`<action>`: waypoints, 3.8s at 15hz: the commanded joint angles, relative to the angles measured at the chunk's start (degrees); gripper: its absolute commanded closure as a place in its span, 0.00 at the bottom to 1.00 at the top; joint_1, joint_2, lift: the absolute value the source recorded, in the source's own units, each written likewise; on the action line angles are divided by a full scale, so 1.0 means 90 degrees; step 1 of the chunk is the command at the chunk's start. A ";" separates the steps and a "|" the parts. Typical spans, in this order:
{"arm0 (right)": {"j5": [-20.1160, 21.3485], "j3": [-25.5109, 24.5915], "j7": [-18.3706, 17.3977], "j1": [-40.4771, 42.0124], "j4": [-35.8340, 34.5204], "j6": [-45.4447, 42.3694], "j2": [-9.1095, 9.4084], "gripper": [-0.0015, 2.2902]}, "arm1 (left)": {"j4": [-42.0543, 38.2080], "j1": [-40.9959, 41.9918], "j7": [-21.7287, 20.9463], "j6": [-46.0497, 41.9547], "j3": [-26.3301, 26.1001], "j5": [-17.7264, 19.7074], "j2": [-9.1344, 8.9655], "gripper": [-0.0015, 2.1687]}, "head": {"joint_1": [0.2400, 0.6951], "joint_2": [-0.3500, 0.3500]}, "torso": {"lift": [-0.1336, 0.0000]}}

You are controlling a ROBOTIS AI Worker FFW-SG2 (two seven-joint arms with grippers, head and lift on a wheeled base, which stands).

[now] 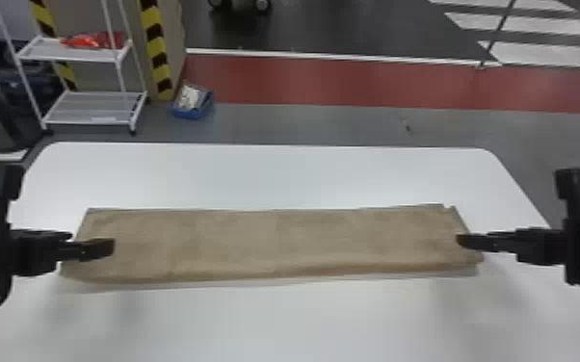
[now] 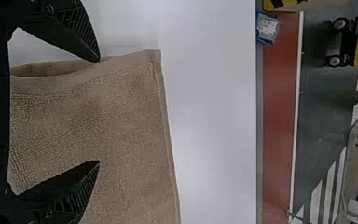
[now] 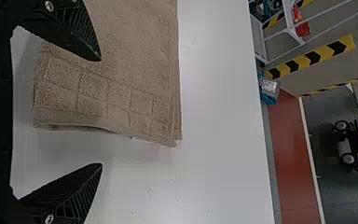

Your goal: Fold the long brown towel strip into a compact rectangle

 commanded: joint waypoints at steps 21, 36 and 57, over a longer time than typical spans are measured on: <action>-0.0002 -0.0032 -0.0057 -0.0081 0.0283 -0.0516 -0.0008 0.04 | -0.0236 -0.0104 0.0070 0.0996 0.0127 0.0601 -0.0076 0.97 | 1.00 0.35 | 0.10; -0.0090 -0.0315 -0.0018 0.0154 0.0068 -0.0379 0.0021 0.04 | -0.2180 -0.0758 0.0607 0.3210 -0.1445 0.1167 -0.1059 0.98 | 1.00 0.07 | 0.10; -0.0432 -0.0696 0.0031 0.0281 -0.0342 0.0031 -0.0037 0.04 | -0.1008 -0.0826 0.2307 0.2422 -0.3965 0.1177 -0.1059 0.02 | 1.00 0.00 | 0.10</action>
